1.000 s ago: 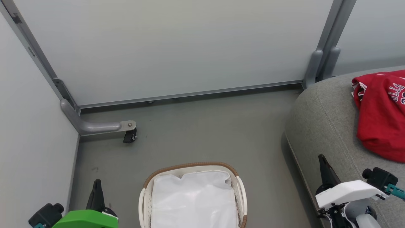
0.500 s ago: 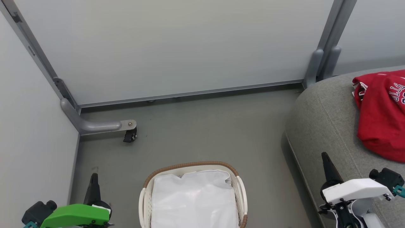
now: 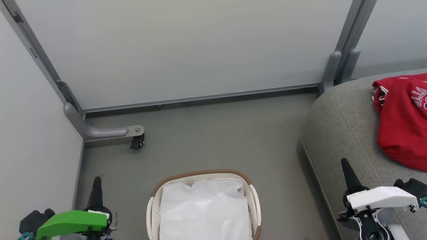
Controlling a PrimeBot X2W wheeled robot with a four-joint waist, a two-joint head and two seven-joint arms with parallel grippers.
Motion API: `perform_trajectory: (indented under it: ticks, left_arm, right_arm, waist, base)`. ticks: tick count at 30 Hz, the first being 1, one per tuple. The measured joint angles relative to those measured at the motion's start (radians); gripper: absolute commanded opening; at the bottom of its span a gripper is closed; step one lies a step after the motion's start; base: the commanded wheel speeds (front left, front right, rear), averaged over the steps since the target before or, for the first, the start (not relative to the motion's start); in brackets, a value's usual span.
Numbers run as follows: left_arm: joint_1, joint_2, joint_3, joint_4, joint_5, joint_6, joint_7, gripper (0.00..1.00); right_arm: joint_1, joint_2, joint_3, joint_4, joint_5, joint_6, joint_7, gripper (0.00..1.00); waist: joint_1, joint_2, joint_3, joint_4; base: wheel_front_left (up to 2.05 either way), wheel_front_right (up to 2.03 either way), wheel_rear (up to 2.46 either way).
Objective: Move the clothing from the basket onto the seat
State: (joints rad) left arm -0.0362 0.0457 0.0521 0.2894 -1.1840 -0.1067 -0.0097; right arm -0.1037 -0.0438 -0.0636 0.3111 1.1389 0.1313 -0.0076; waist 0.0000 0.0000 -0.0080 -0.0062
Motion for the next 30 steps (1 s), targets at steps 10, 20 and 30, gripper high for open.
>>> perform_trajectory:
  ticks: [10, 20, 30]
  left_arm:
    - [-0.015, 0.0, 0.012, -0.009, -0.085, -0.005, 0.027, 0.0]
    - [-0.025, 0.0, 0.023, -0.019, -0.165, -0.008, 0.05, 0.0]
    - [-0.037, 0.001, 0.036, -0.025, -0.245, -0.012, 0.071, 0.0]
  right_arm:
    - [0.0, -0.001, -0.012, -0.013, 0.097, 0.0, 0.025, 0.0]
    - [0.0, -0.001, -0.02, -0.026, 0.184, 0.0, 0.048, 0.0]
    - [0.0, -0.002, -0.029, -0.038, 0.27, 0.0, 0.07, 0.0]
  waist:
    - [0.0, 0.0, 0.002, 0.001]
    - [0.0, 0.0, 0.004, 0.002]
    - [0.0, 0.0, 0.006, 0.003]
  base:
    - [0.0, 0.0, 0.0]
    - [0.0, 0.0, 0.0]
    - [0.0, 0.0, 0.0]
